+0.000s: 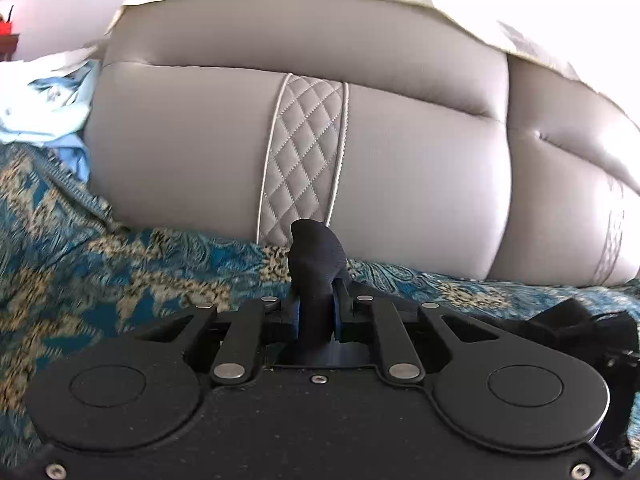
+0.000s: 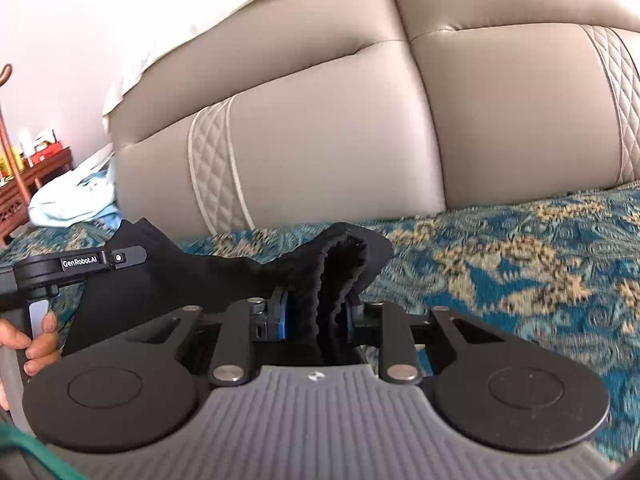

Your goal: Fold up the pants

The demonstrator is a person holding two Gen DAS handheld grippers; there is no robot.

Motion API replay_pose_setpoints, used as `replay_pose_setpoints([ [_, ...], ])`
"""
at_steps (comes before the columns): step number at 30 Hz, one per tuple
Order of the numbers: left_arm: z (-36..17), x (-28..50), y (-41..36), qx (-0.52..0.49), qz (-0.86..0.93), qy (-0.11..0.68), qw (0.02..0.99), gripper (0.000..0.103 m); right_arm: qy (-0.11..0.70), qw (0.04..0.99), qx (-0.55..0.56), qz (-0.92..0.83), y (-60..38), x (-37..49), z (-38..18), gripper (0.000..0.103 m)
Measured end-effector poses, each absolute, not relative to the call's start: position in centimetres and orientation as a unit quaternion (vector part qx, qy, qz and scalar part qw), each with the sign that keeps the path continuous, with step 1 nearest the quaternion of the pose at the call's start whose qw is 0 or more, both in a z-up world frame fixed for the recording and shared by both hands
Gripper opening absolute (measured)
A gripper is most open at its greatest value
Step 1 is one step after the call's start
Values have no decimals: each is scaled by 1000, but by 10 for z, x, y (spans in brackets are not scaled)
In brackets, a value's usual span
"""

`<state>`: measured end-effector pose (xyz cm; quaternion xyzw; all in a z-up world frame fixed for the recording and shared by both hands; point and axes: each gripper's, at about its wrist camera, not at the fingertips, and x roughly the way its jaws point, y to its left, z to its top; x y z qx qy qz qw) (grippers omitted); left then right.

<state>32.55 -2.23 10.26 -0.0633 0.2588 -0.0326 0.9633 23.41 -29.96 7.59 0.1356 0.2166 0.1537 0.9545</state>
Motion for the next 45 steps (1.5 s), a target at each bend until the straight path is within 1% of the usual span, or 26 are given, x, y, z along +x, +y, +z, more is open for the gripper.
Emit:
replay_pose_setpoints([
  [5,80,358,-30,-39,-19,280,959,14,216,956,125,152,-299,253,73,30],
  [10,56,369,-30,-23,-3,299,954,17,228,956,103,151,-292,264,67,31],
  [12,54,370,-26,-30,0,304,952,19,232,957,98,146,-290,268,64,32],
  [15,50,373,-21,-35,2,314,949,23,239,957,92,138,-290,272,57,37],
  [17,48,376,-20,-35,5,323,946,26,243,956,92,133,-291,274,54,43],
  [20,45,378,-19,-32,8,330,944,28,247,955,93,131,-293,276,49,46],
  [30,42,381,-17,-35,10,341,939,32,254,952,114,128,-296,280,42,49],
  [33,42,382,-16,-38,11,343,938,33,253,952,120,127,-297,281,40,56],
  [34,42,382,-16,-39,11,345,938,34,253,952,122,125,-297,281,40,63],
  [35,42,383,-16,-39,10,346,937,35,253,952,123,123,-298,281,40,67],
  [36,43,383,-15,-40,10,348,937,36,254,952,125,119,-297,281,40,69],
  [38,45,383,-15,-34,13,351,936,45,253,951,134,119,-299,280,41,75],
  [40,49,379,-15,-20,18,351,936,52,252,949,150,119,-303,276,43,76],
  [42,54,372,-16,-11,19,349,937,59,245,948,164,117,-308,269,47,80],
  [44,58,363,-15,-8,17,351,936,71,235,950,171,115,-312,261,52,87],
  [45,60,358,-15,-7,14,352,936,73,229,951,172,114,-314,256,55,89],
])
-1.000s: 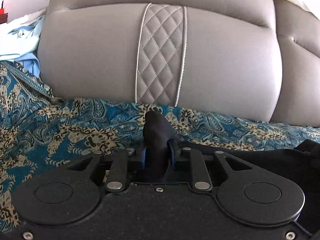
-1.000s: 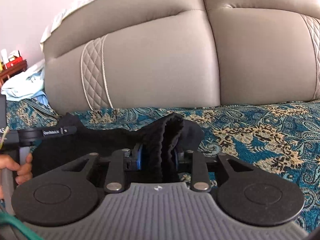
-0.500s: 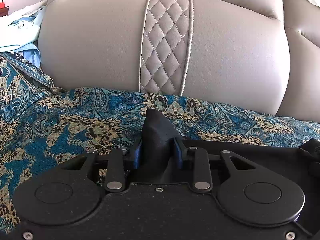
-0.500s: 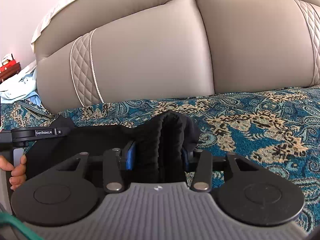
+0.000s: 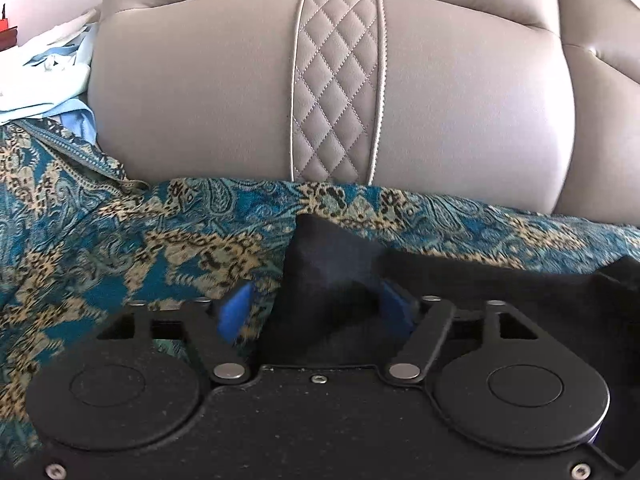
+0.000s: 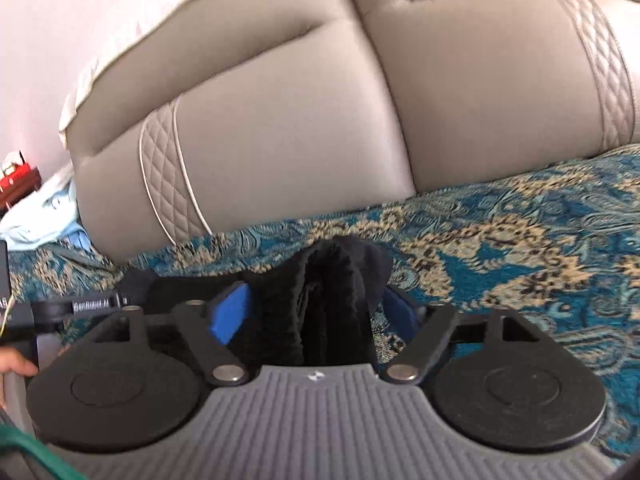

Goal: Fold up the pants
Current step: 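Open both tools and release the folded trousers onto the blanket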

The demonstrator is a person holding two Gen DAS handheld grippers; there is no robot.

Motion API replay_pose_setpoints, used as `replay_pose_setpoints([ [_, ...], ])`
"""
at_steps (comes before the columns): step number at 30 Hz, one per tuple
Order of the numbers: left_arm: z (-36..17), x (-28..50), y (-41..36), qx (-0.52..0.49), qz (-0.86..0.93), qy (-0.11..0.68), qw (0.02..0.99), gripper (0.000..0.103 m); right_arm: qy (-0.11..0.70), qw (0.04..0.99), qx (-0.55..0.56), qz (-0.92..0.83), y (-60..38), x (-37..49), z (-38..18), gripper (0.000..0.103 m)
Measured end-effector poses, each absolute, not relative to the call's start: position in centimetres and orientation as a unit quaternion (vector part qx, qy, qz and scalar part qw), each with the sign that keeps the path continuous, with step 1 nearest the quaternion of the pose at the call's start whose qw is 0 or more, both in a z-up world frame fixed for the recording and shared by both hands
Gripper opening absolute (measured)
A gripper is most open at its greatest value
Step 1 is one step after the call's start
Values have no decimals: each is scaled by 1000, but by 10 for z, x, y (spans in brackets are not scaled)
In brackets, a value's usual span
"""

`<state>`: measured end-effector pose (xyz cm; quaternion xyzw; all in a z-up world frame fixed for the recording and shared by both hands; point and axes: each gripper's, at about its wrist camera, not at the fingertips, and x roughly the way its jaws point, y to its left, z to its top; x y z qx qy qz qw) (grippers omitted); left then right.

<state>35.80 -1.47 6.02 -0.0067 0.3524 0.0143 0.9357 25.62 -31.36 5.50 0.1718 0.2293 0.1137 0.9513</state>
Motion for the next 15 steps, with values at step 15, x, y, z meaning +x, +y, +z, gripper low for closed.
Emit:
replay_pose_setpoints([
  [15,89,237,-36,35,-55,315,947,96,127,980,140,62,-311,161,83,103],
])
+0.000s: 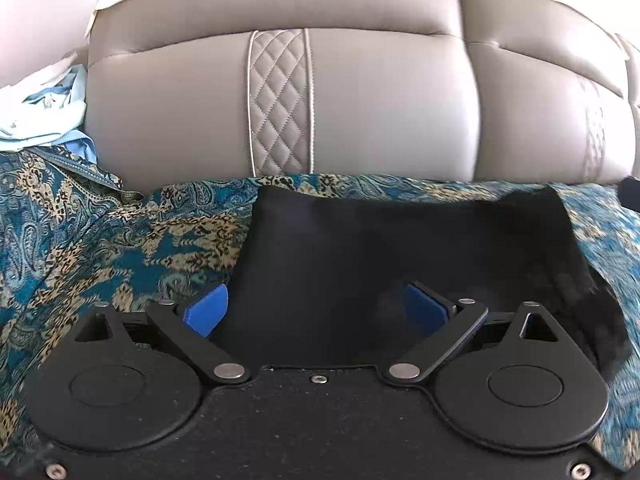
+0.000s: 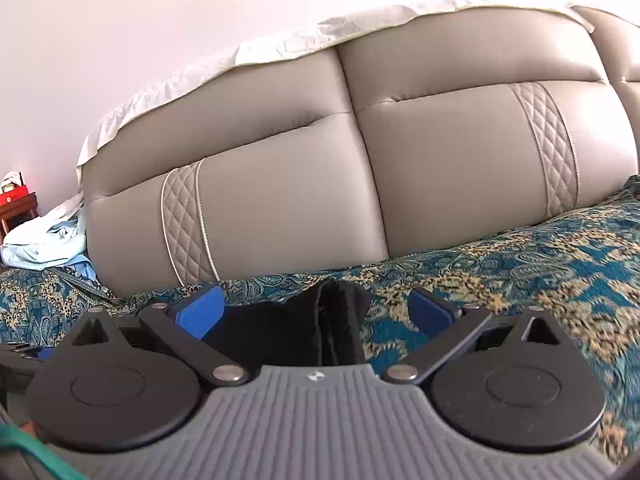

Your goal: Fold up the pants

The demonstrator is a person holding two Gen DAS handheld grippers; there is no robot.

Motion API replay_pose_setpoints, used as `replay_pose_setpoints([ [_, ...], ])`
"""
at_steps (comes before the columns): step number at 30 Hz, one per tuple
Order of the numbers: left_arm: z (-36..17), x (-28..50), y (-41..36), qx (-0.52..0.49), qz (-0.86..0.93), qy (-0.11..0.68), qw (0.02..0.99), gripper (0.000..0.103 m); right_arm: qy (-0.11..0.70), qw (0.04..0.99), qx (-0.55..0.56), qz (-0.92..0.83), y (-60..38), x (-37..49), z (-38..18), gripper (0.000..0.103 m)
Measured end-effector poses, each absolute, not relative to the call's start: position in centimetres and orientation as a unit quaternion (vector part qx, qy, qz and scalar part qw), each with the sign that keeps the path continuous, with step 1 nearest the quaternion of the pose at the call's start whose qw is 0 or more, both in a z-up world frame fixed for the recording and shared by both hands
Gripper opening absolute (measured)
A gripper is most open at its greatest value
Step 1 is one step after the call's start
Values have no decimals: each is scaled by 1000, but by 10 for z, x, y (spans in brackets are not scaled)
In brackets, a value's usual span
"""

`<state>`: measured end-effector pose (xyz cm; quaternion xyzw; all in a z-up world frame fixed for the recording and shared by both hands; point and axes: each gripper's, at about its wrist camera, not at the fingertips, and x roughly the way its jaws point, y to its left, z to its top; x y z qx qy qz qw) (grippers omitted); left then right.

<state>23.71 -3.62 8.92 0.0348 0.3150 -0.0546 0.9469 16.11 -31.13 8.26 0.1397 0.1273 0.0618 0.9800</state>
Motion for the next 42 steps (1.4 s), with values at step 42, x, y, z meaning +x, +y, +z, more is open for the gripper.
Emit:
replay_pose_setpoints([
  [42,45,189,-2,-10,-3,314,949,103,206,976,59,38,-278,137,12,103],
])
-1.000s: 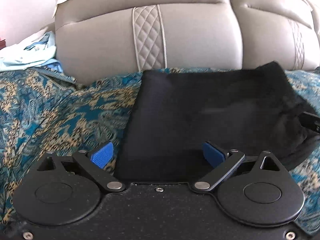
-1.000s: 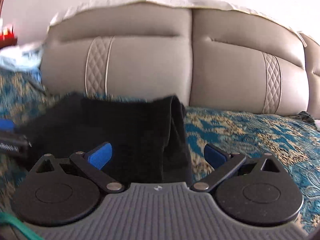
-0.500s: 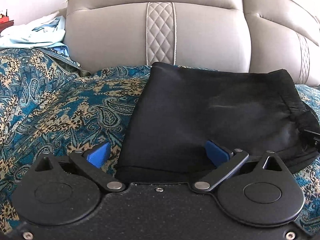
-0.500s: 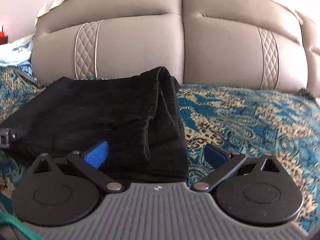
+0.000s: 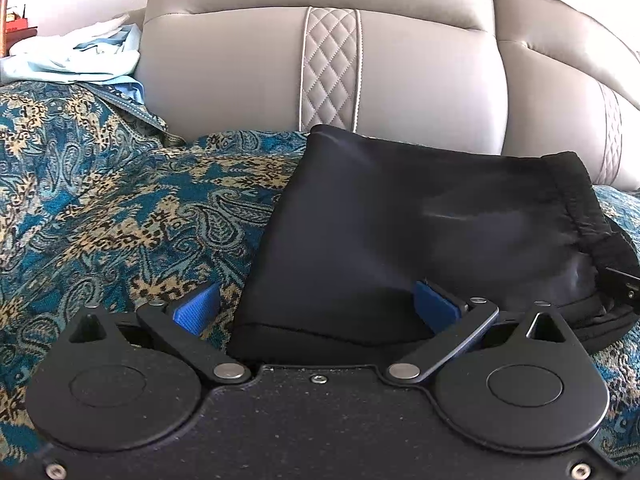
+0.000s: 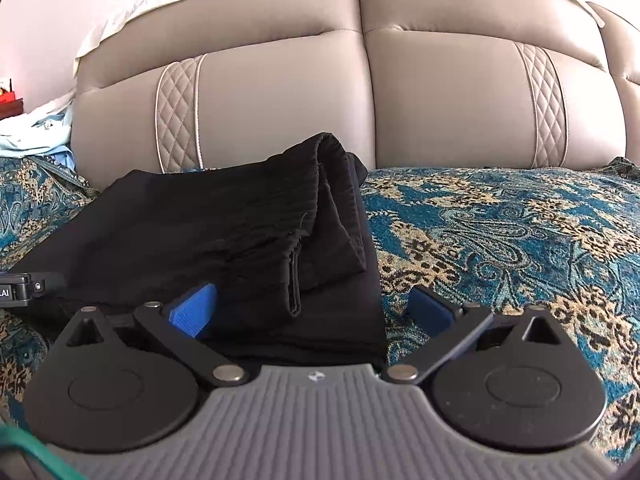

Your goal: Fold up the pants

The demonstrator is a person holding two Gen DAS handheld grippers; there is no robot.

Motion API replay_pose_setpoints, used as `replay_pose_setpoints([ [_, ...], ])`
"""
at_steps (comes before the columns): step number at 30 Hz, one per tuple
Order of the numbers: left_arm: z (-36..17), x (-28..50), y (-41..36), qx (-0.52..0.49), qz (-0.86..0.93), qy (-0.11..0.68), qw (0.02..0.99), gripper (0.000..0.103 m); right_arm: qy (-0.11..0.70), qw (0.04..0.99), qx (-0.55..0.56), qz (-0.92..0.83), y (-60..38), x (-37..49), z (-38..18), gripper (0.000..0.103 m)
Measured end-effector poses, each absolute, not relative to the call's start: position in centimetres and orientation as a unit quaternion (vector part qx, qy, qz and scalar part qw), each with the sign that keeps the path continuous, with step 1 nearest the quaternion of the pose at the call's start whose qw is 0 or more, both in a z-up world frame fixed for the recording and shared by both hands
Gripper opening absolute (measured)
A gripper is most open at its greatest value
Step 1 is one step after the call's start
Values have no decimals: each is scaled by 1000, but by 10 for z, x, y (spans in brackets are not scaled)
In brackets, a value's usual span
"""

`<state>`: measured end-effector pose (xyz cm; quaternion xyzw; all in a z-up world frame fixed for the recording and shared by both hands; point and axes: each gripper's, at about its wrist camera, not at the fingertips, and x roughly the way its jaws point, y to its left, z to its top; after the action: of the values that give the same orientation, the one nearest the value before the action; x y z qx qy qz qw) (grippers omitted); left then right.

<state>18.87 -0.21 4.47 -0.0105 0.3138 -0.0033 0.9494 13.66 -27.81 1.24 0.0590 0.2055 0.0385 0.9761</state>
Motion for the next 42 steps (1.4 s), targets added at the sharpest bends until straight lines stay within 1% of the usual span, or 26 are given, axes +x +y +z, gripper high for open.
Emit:
replay_pose_setpoints([
  [5,52,172,-11,10,13,298,954,103,183,980,74,35,-274,122,15,103],
  [9,57,154,-17,12,3,291,957,103,172,983,55,45,-260,109,16,103],
  [13,57,137,-24,2,-4,307,952,103,170,984,31,38,-249,100,16,103],
  [21,44,114,-35,20,-14,328,944,103,157,985,59,28,-254,79,14,103],
  [28,42,112,-36,30,-23,326,945,103,155,986,43,50,-247,58,5,103],
  [37,40,113,-36,34,-39,324,945,103,171,983,15,60,-232,60,-7,103],
  [42,39,114,-35,34,-42,322,945,103,172,982,-24,69,-221,59,-10,103],
])
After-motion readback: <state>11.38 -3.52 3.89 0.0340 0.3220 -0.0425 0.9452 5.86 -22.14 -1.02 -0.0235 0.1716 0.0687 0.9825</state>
